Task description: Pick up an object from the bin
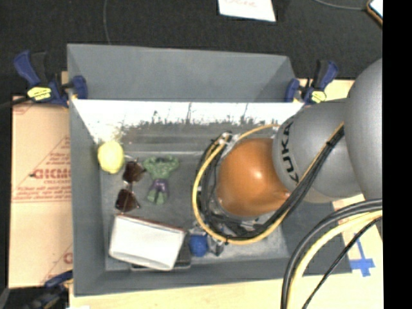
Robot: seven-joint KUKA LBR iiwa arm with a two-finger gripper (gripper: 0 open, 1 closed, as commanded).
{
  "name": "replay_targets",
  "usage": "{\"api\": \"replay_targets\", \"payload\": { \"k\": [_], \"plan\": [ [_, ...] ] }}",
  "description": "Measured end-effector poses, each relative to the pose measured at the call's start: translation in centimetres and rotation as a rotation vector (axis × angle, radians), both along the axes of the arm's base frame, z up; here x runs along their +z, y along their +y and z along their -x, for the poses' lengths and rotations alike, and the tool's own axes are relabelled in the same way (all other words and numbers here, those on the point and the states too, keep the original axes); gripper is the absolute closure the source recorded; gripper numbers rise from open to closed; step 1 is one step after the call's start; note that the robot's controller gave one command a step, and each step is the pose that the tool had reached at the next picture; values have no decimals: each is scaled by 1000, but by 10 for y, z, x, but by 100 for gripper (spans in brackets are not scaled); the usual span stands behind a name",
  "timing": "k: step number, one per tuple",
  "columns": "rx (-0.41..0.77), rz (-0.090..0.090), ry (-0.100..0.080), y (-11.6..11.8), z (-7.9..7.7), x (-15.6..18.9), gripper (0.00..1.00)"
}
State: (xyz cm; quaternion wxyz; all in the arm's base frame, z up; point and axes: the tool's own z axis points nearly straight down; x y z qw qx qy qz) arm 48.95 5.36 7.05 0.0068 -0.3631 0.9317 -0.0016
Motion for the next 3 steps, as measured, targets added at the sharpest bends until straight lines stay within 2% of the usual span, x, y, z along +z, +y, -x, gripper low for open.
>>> {"api": "replay_targets", "payload": {
  "k": [1,2,3],
  "plan": [
    [-2,0,2,0,1,12,100],
    [-4,0,7,0,2,55,100],
    [-5,0,-1,0,0,89,100]
  ]
}}
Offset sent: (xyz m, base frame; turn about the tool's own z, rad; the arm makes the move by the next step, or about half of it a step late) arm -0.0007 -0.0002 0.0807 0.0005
